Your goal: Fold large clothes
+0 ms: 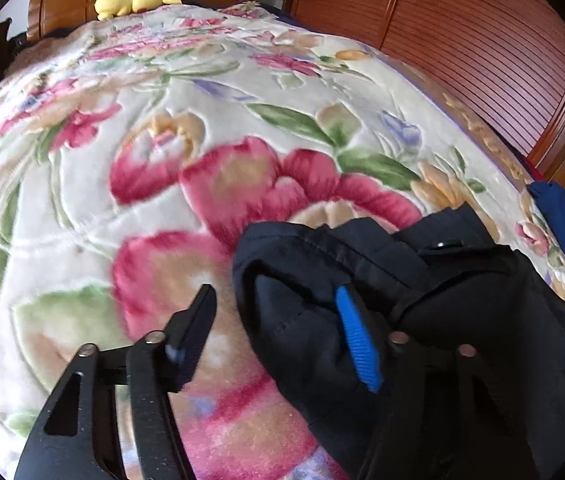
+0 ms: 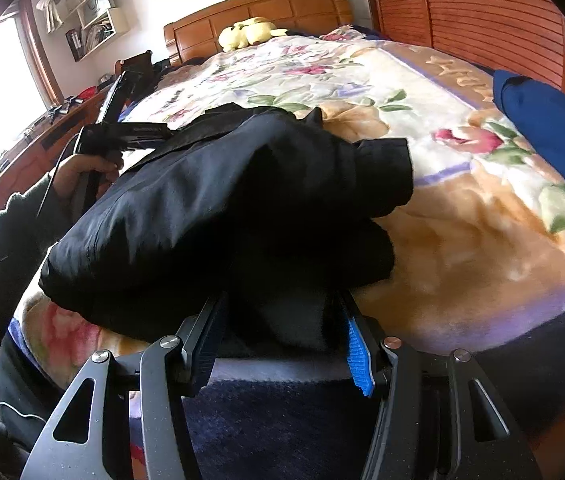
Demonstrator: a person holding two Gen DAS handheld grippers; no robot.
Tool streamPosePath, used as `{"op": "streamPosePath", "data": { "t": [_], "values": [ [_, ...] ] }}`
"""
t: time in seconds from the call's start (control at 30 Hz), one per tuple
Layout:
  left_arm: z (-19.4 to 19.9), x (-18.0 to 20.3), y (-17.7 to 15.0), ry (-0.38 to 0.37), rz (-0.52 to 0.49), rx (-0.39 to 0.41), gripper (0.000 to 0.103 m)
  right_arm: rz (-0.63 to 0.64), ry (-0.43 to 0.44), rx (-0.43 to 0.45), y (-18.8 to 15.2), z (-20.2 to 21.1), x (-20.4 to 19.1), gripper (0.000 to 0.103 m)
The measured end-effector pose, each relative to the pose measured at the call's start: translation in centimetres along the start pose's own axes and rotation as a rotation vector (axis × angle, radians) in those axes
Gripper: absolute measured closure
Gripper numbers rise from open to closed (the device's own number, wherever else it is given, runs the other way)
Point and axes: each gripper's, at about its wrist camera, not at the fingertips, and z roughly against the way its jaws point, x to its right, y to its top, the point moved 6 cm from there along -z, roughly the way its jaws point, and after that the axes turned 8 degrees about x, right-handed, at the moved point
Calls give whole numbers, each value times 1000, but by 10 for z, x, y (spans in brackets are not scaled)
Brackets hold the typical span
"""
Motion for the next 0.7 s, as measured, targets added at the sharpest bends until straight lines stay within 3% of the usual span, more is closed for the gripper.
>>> {"op": "streamPosePath", "data": {
  "t": [0.1,0.17,0.2,0.27,0.37,0.7],
  "values": [
    [-1,8,0,-25,-4,-10,70,-10,9,7,1,-5,0,47],
    [4,14,3,-16,-26,-2,77,-29,24,21,2,-7,1,51],
    [8,17,5,-2,-44,8,79,-37,34,31,4,-6,2,54],
    [19,23,10,35,-75,32,81,-76,42,58,6,-3,8,75],
    [41,32,23,42,-101,76,83,-134,88,106,14,8,15,86],
    [113,94,70,60,-193,227,86,-4,32,290,58,57,34,91]
  ]
}}
